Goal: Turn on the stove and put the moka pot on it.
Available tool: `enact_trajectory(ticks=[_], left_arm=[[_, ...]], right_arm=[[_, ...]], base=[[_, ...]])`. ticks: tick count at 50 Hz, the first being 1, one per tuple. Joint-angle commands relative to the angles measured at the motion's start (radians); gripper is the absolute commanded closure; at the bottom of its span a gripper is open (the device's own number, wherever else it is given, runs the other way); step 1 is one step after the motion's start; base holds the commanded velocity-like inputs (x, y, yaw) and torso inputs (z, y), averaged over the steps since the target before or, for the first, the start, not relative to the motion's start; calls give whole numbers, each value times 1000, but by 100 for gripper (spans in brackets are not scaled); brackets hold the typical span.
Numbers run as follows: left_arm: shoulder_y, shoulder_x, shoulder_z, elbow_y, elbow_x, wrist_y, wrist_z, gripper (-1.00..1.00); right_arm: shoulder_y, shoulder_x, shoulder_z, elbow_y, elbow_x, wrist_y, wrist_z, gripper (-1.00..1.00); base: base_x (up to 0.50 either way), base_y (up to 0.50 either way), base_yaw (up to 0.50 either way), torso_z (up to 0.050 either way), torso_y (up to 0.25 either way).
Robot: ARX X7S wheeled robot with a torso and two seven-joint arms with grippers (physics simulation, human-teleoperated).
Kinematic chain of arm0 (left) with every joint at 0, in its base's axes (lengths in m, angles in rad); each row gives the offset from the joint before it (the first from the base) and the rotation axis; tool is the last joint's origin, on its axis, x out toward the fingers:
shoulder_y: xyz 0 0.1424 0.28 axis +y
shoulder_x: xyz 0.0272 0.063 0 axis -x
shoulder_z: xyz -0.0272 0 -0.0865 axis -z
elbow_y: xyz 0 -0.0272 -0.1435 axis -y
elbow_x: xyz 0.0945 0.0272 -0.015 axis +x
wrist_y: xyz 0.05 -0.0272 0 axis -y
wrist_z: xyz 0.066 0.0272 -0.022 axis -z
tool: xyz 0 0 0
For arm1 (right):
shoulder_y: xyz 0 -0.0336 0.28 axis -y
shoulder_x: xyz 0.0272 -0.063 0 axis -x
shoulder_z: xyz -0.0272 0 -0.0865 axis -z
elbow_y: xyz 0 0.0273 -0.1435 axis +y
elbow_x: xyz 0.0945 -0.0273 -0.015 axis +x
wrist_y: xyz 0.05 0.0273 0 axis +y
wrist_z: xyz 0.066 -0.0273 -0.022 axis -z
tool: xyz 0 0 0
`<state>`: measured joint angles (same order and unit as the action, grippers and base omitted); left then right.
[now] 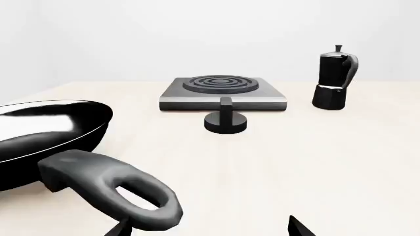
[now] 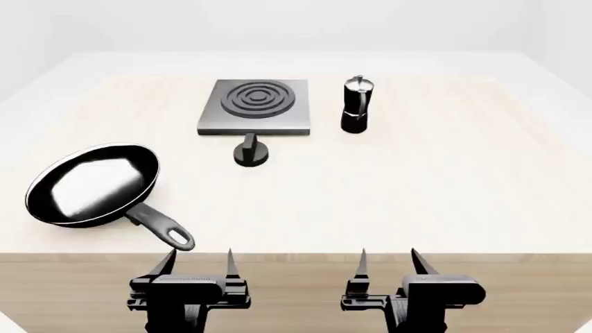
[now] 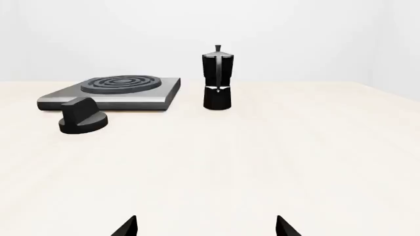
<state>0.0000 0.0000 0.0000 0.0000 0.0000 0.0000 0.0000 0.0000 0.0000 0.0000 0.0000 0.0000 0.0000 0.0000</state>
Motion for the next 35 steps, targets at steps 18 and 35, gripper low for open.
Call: enact_trajectory(ticks=[18,35], left_arm=[[31,-84,42,342,-19,-24,-100,-100],[-84,-167,-44,819,-58,-296,-123,-100]], right_arm=[[76,71,-80,-276,12,169,78,-100],[227,119,-72,-702,24,464,96,-100]], base=[[0,0,0,0,0],[0,0,0,0,0]])
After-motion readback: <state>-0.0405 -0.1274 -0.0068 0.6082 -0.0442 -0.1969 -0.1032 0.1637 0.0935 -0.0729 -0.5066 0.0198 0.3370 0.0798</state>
